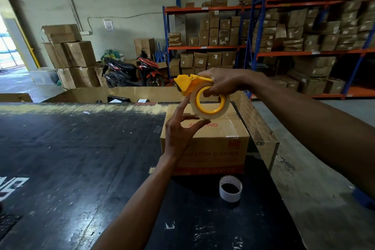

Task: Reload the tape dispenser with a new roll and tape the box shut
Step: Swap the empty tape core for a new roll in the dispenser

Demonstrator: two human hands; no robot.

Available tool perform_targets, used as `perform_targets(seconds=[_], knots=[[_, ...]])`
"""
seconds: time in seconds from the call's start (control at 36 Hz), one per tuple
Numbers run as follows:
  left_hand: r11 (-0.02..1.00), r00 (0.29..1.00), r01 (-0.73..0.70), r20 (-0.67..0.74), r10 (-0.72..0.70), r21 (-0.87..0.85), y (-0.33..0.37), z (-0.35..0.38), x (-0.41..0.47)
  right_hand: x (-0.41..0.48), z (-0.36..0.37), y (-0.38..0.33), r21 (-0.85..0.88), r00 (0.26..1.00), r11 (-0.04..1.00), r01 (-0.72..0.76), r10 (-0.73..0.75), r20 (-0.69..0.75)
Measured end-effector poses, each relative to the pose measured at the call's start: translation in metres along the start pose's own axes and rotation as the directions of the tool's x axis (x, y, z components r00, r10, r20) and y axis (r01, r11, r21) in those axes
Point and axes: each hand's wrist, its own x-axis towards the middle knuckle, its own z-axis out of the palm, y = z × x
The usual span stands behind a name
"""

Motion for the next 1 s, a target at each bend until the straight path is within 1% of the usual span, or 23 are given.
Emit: perform_targets(seconds=[0.14,0.22,0.31,0.36,0.53,0.64,0.78,0.89,1.0], knots=[[0.995,0.997,-0.072,0.017,0.071,0.069,-0.006,-0.013,0.004,0.000,-0.005,0.000,-0.049,0.999,0.999,-0.021,0.023,0.048],[0.991,0.992,-0.123,-0.007,0.124,0.059,-0.005,-0.017,0.006,0.000,-0.006,-0.001,-0.065,0.998,0.997,-0.030,0.033,0.053],[0.991,0.990,-0.130,-0.052,0.131,0.032,-0.006,-0.017,0.007,0.001,-0.009,-0.001,-0.044,0.999,0.999,-0.019,0.021,0.044],[0.990,0.989,-0.131,-0.070,0.134,0.044,-0.007,-0.015,0.006,0.001,-0.011,0.000,-0.032,0.999,0.999,-0.010,0.011,0.041],[0.979,0.982,-0.189,0.011,0.189,0.071,-0.006,-0.016,0.008,0.001,-0.013,-0.001,-0.045,0.999,0.999,-0.011,0.013,0.042],[0.981,0.985,-0.167,0.048,0.163,0.096,-0.010,-0.022,0.009,0.002,-0.010,0.001,-0.063,0.999,0.998,-0.027,0.029,0.029],[0.997,0.996,-0.070,0.058,0.069,0.022,-0.012,-0.019,-0.001,0.001,-0.006,0.000,-0.086,0.998,0.996,-0.015,0.020,0.052],[0.997,0.994,-0.070,0.081,0.067,0.041,-0.011,-0.019,-0.003,-0.002,0.000,0.002,-0.118,0.997,0.993,-0.006,0.015,0.073],[0.998,0.993,-0.059,0.102,0.058,0.011,-0.009,-0.018,-0.001,-0.009,0.003,0.006,-0.126,0.997,0.992,-0.007,0.017,0.080]])
